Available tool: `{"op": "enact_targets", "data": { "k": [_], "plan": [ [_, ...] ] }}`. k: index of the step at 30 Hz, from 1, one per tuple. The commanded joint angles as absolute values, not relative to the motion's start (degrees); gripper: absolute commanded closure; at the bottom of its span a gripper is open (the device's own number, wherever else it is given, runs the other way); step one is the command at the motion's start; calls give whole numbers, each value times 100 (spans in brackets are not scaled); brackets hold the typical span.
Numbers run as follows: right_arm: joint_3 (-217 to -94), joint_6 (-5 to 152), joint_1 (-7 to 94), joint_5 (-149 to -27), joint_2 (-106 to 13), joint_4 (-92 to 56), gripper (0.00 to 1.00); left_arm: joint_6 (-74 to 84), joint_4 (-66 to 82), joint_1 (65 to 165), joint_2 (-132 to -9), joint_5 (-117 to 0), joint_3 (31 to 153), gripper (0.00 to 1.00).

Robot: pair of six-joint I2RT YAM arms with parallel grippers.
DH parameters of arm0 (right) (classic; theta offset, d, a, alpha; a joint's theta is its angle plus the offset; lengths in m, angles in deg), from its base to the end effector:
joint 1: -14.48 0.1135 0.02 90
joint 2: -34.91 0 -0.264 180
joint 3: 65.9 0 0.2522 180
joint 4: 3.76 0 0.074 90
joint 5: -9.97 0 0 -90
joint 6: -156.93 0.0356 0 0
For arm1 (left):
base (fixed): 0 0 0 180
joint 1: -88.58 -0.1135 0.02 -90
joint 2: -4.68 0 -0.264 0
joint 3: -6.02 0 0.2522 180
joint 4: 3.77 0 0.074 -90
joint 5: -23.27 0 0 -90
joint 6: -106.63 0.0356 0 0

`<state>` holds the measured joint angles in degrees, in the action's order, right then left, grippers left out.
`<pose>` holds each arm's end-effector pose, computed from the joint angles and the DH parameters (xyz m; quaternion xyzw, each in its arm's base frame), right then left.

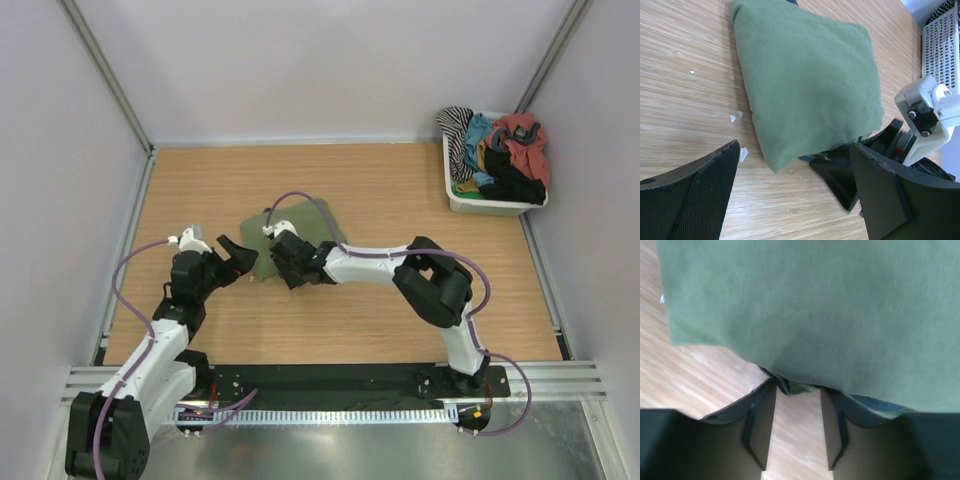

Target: Fold and stack the tank tops

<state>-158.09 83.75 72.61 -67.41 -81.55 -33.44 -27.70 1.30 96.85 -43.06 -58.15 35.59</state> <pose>0.2345 0.3624 0.1583 -0.3016 0.8964 0.1042 0.3077 0.1798 -0.0315 0.1872 -0.2186 0.8045 -0.2991 0.4642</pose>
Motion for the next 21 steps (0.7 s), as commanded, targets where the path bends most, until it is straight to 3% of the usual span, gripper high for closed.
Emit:
{"op": "enact_targets", "data": {
  "k": [1, 3, 8, 13, 18, 21],
  "plan": [
    [-15955, 8267, 7319, -6299, -8443, -3123, 73, -2670, 94, 9711, -4243, -5900, 3771, 9],
    [-16034, 8363, 7328, -6071, -8462, -3219, 99, -2652, 94, 9702, -4278, -5900, 3788, 9],
    [-15797, 8460, 7328, -6586, -7499, -3333, 99, -2608, 85, 9737, -4348, -5882, 3815, 9],
    [-16762, 8469, 7337, -7581, -6249, -4509, 99, -2477, 76, 10298, -4366, -6329, 3902, 11],
    [-18378, 8302, 7232, -6564, -5316, -5283, 99, -2572, 427, 10686, -4042, -6577, 4148, 11],
    [-19118, 8398, 6681, -5920, -5062, -5890, 99, -2740, 777, 10695, -3586, -6506, 4297, 11]
  ]
}}
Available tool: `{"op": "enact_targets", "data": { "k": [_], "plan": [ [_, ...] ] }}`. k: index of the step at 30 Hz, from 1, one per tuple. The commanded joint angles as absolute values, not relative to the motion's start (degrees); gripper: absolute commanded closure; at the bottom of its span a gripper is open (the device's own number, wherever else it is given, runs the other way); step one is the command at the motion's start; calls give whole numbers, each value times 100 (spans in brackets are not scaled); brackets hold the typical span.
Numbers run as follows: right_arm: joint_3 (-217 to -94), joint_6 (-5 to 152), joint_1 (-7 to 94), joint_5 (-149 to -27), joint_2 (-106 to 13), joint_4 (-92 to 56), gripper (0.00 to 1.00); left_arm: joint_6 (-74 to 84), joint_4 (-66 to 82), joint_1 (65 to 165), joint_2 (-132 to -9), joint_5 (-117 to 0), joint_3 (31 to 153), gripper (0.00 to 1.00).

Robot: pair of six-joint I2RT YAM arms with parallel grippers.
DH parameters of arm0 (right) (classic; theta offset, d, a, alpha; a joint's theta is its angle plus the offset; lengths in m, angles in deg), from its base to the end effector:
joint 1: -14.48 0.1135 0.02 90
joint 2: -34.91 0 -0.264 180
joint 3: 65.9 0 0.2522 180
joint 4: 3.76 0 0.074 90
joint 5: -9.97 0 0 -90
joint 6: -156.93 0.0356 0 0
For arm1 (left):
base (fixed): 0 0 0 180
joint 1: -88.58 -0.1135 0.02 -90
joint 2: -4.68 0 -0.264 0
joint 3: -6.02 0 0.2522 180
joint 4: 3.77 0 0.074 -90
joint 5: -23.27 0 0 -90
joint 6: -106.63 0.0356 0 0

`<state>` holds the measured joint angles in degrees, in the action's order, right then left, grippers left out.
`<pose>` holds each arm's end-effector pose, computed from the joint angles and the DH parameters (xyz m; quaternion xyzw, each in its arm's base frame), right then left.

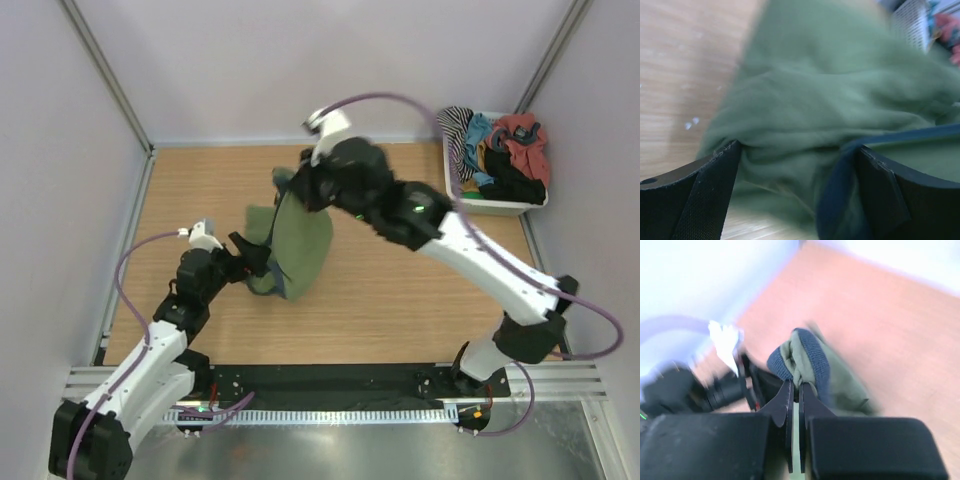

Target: Fold and stack the tank tops

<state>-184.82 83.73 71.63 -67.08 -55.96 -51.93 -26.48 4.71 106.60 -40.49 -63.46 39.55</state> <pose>0.1958 0.2886 0.4587 -0.2203 0.7868 0.2684 0.5102 0.1741 -0.0588 0.2122 -0.1620 0.8034 -0.3113 0.4810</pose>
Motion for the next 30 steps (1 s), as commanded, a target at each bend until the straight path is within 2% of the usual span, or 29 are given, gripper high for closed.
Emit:
{"op": "enact_targets", "data": {
  "k": [1, 4, 9, 14, 23, 30],
  "plan": [
    [-19163, 8442, 6486, -5963, -4965, -5891, 99, -2766, 919, 10686, -3470, -6524, 4368, 11],
    [-19075, 8539, 5863, -6297, -4613, -5803, 99, -2871, 1394, 10695, -3022, -6621, 4675, 9],
    [-19093, 8425, 5728, -6464, -4612, -5988, 99, -2986, 1675, 10712, -2880, -6594, 4930, 8],
    [-18672, 8407, 5720, -6772, -4542, -5734, 99, -2969, 1685, 10782, -3398, -6296, 5115, 6],
    [-18618, 8346, 5711, -6737, -4647, -5777, 99, -2881, 1026, 11370, -4259, -5996, 5194, 6],
    [-18557, 8355, 5711, -6799, -4612, -5768, 99, -2608, 323, 11714, -5785, -5768, 5642, 1]
  ]
}}
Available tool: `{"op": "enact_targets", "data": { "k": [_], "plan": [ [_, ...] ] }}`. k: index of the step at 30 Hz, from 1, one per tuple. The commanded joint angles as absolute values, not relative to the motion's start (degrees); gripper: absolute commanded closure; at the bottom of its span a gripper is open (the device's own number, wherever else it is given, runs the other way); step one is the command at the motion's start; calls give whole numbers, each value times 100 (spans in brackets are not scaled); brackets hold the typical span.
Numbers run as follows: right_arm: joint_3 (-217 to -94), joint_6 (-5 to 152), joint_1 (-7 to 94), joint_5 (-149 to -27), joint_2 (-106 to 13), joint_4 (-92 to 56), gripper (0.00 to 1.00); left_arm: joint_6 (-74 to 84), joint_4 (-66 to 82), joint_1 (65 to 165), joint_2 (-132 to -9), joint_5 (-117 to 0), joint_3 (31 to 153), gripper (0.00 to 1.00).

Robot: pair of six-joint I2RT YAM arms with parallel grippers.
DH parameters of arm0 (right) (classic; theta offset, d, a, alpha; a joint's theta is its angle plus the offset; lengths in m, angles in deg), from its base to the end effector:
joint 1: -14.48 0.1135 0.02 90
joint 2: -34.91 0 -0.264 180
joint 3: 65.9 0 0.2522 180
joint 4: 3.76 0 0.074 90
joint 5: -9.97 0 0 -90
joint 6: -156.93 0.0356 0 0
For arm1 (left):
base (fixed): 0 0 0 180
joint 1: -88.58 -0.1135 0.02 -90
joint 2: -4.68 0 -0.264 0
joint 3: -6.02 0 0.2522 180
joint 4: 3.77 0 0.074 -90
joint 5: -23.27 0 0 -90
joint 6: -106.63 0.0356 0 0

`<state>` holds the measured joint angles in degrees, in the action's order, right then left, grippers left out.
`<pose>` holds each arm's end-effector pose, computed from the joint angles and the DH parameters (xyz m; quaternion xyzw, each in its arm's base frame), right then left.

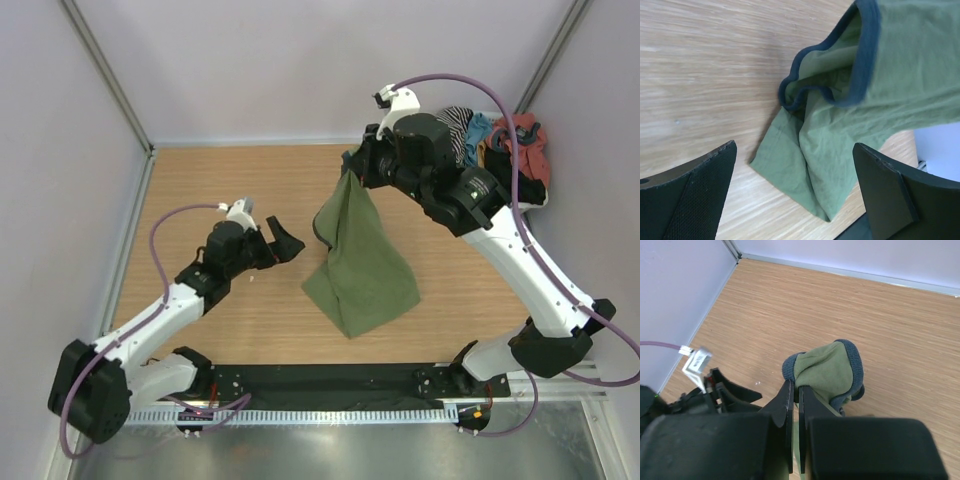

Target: Fold and stack the tank tops

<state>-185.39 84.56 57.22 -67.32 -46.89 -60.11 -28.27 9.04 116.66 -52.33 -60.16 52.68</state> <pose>0.2146 0.1876 0.4942 -0.1125 0.8021 0.2137 0.5462 0.1965 -0.1095 0.2466 -0.0907 0.8289 -0.3654 0.4136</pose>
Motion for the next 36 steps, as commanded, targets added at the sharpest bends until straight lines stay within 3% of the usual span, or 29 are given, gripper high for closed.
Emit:
{"op": "enact_targets", "data": {
  "k": [1, 11, 16, 20, 27, 28, 30, 35, 36],
  "plan": [
    [-18574, 8355, 5711, -6790, -4603, -5768, 99, -2599, 322, 11706, -5964, -5742, 5843, 0],
    [-18486, 8355, 5711, -6807, -4507, -5769, 99, -3539, -2111, 11732, -7064, -4520, 5766, 0],
    [-18329, 8398, 5719, -6869, -4454, -5681, 99, -3759, -2551, 11750, -7038, -4660, 5704, 1],
    [-18275, 8451, 5719, -6974, -4445, -5628, 99, -3935, -2291, 11776, -7415, -4599, 6116, 12],
    [-18319, 8504, 5711, -7001, -4410, -5575, 99, -4076, -2314, 11794, -7855, -4862, 6065, 15],
    [-18319, 8521, 5719, -7001, -4401, -5566, 99, -4119, -2445, 11794, -7899, -4854, 6039, 22],
    [-18311, 8539, 5711, -7001, -4392, -5558, 99, -4190, -2577, 11794, -7960, -4714, 6082, 28],
    [-18197, 8557, 5711, -6940, -4366, -5566, 99, -4375, -3228, 11724, -7917, -4169, 6363, 80],
    [-18170, 8548, 5719, -6879, -4331, -5557, 99, -4218, -3141, 11680, -7795, -4090, 6503, 100]
  ]
}}
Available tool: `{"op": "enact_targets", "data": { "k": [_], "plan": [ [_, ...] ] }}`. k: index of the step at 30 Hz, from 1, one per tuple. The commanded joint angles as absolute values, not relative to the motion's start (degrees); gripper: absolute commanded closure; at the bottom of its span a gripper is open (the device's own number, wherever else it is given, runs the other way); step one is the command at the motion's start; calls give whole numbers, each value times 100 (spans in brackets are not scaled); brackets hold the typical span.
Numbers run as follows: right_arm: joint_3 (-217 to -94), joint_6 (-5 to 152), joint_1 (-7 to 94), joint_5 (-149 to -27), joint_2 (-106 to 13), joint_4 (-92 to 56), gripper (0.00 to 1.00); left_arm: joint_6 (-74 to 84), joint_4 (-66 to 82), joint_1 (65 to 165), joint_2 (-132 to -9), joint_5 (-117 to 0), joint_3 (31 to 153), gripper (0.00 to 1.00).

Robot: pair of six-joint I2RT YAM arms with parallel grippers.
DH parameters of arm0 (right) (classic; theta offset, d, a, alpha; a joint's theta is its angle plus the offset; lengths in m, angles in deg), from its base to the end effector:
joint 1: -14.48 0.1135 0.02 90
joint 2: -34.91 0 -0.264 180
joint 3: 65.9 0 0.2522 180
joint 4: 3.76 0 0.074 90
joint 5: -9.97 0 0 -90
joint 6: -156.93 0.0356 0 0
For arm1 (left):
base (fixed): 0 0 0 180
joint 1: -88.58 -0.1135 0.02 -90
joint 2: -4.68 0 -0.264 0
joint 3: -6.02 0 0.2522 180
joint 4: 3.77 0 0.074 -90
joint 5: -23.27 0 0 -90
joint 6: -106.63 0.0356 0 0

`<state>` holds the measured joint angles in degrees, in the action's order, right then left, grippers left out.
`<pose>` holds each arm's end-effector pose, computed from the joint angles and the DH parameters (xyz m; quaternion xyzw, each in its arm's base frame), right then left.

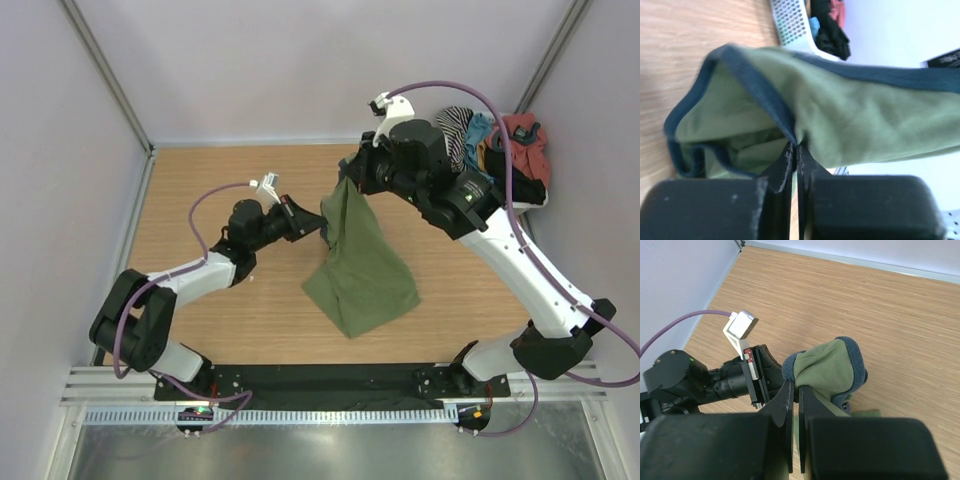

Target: Fold and stack the tank tops

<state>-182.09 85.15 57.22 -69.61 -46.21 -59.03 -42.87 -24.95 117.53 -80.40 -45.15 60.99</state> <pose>0.2159 0.1907 0.4816 -0.1227 0.8092 0.2248 0.5288 0.2748 -0.1670 0.2334 -0.0793 0.7523 -0.5472 0.3583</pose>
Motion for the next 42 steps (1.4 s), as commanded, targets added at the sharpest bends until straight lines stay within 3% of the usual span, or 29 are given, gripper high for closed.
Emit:
{"op": "enact_targets", "data": {
  "k": [1, 8, 12, 16, 20, 24, 28, 31, 35, 42],
  "plan": [
    [-18092, 8522, 5702, -6774, -4313, -5566, 99, -4103, -2636, 11592, -7611, -4176, 6574, 100],
    [-17976, 8390, 5605, -5800, -4383, -5312, 99, -2996, 0, 11451, -5661, -6280, 7442, 100],
    [-18782, 8100, 5482, -5191, -5024, -5381, 99, -2355, 1120, 11459, -5490, -7244, 8602, 100],
    [-20592, 7950, 5482, -6401, -5316, -5988, 99, -1818, 2420, 11459, -5570, -6692, 10324, 100],
    [-19938, 8073, 5509, -7114, -4254, -4902, 99, -1528, 3020, 11477, -5184, -6217, 11625, 100],
    [-18972, 8117, 5500, -7545, -3051, -4354, 99, -1501, 3284, 11468, -4780, -5900, 12032, 100],
    [-18811, 8153, 5509, -7696, -2907, -4423, 99, -1518, 3267, 11468, -4708, -5864, 12068, 100],
    [-18873, 8082, 5517, -6498, -3240, -4870, 99, -1641, 3293, 11468, -5208, -5926, 12216, 100],
    [-18952, 8170, 5413, -4915, -3899, -5328, 99, -1826, 3381, 11460, -6742, -5707, 12699, 100],
    [-18917, 8671, 4059, -5621, -5349, -5812, 99, -2467, 2337, 11152, -8940, -5564, 12788, 100]
  ]
}}
